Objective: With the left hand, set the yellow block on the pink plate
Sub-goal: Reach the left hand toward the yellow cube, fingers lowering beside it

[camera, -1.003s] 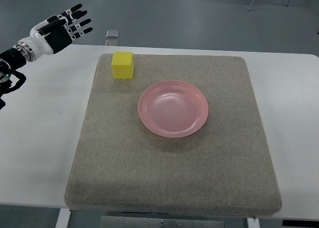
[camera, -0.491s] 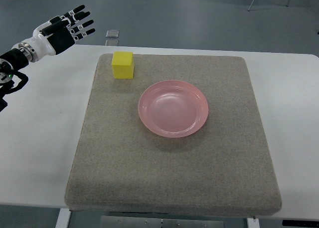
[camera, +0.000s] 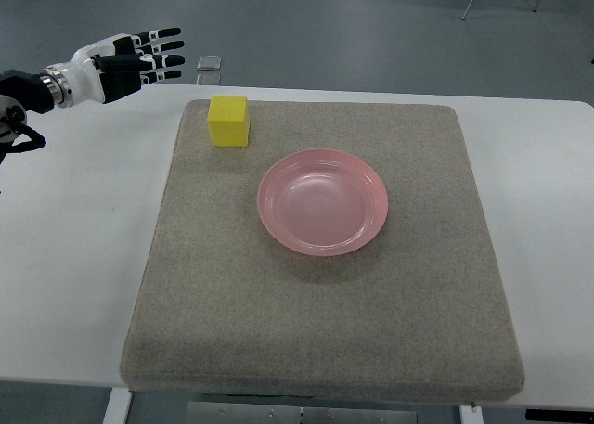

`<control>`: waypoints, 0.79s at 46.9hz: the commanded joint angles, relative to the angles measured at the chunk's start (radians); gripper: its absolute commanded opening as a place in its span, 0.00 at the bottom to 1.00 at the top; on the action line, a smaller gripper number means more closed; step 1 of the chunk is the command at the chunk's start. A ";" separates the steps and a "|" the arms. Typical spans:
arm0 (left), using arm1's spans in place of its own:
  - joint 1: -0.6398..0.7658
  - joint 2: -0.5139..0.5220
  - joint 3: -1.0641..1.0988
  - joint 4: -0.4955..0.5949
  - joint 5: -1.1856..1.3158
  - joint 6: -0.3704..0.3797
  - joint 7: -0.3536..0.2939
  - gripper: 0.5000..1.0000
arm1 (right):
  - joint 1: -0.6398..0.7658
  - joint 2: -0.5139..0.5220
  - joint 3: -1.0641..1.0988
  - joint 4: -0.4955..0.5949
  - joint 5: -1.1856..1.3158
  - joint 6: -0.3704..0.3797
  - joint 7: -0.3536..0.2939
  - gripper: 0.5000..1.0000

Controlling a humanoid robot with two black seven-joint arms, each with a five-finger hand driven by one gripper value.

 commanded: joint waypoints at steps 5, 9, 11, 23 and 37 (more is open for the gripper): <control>-0.050 0.005 0.006 -0.010 0.299 0.000 -0.079 0.99 | 0.000 0.000 0.000 -0.002 0.000 0.000 0.000 0.85; -0.081 0.005 0.006 -0.024 0.460 0.000 -0.104 0.99 | 0.000 0.000 0.000 0.000 0.000 0.000 0.000 0.85; -0.087 0.005 0.008 -0.052 0.523 0.000 -0.122 0.99 | 0.000 0.000 0.000 0.000 0.000 0.000 0.000 0.85; -0.108 0.005 0.141 -0.207 0.863 0.180 -0.145 0.99 | 0.000 0.000 0.000 0.000 0.000 0.000 0.000 0.85; -0.142 -0.034 0.289 -0.231 0.962 0.352 -0.144 0.98 | 0.000 0.000 0.000 0.000 0.000 0.000 0.000 0.85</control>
